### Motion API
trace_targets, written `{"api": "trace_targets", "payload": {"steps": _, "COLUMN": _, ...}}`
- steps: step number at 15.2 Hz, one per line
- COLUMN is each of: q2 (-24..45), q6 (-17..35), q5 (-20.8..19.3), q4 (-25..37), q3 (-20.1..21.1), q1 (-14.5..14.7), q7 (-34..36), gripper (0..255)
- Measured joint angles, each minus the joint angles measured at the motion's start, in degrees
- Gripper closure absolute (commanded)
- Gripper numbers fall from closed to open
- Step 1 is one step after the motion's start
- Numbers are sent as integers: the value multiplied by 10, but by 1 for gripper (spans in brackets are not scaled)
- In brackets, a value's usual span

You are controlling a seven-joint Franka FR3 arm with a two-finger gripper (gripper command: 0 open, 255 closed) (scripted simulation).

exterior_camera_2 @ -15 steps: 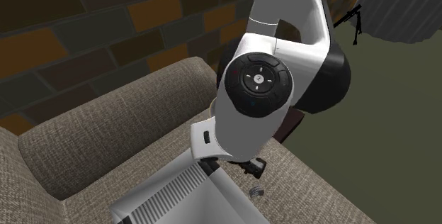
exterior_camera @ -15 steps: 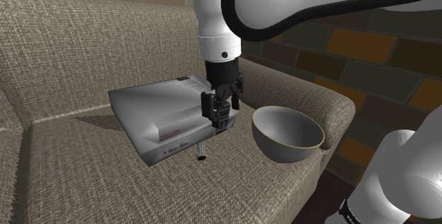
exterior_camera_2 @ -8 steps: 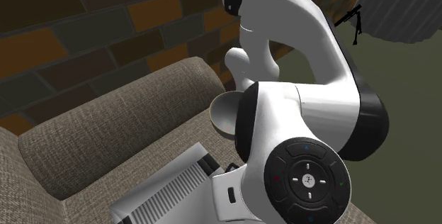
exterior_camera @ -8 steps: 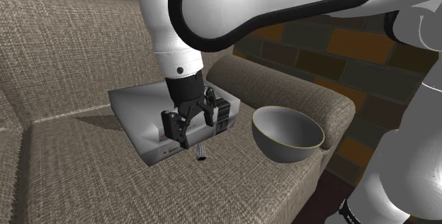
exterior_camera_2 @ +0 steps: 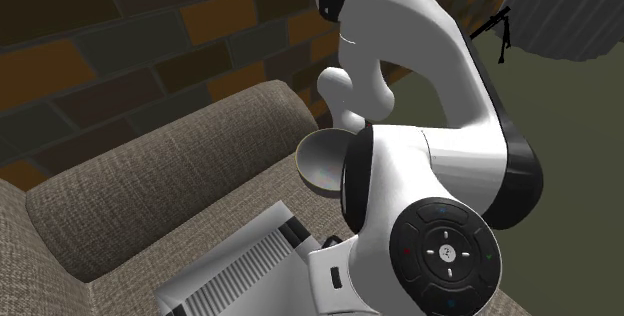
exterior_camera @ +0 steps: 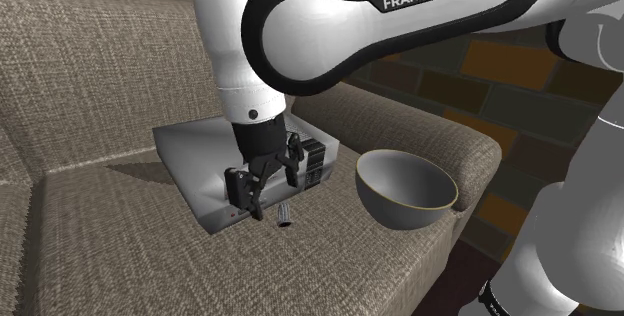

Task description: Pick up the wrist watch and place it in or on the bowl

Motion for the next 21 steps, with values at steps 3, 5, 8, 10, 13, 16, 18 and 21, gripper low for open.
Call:
{"api": "trace_targets", "payload": {"steps": 3, "q2": 14, "q6": 6, "q5": 5, "q4": -12, "q3": 0, "q1": -1, "q7": -2, "gripper": 0}}
{"api": "trace_targets", "payload": {"steps": 5, "q2": 15, "q6": 6, "q5": 6, "q4": -15, "q3": 0, "q1": -1, "q7": -3, "gripper": 0}}
{"api": "trace_targets", "payload": {"steps": 8, "q2": 16, "q6": 6, "q5": 6, "q4": -15, "q3": 0, "q1": -1, "q7": -3, "gripper": 255}}
{"api": "trace_targets", "payload": {"steps": 10, "q2": 17, "q6": 6, "q5": 5, "q4": -15, "q3": -1, "q1": -2, "q7": -3, "gripper": 255}}
{"api": "trace_targets", "payload": {"steps": 13, "q2": 17, "q6": 6, "q5": 5, "q4": -15, "q3": -1, "q1": -2, "q7": -3, "gripper": 255}}
{"api": "trace_targets", "payload": {"steps": 16, "q2": 17, "q6": 6, "q5": 5, "q4": -15, "q3": -1, "q1": -2, "q7": -3, "gripper": 255}}
{"api": "trace_targets", "payload": {"steps": 18, "q2": 15, "q6": 4, "q5": 6, "q4": -14, "q3": -1, "q1": -2, "q7": -4, "gripper": 255}}
{"api": "trace_targets", "payload": {"steps": 21, "q2": 11, "q6": -16, "q5": 8, "q4": 3, "q3": -1, "q1": -3, "q7": -6, "gripper": 255}}
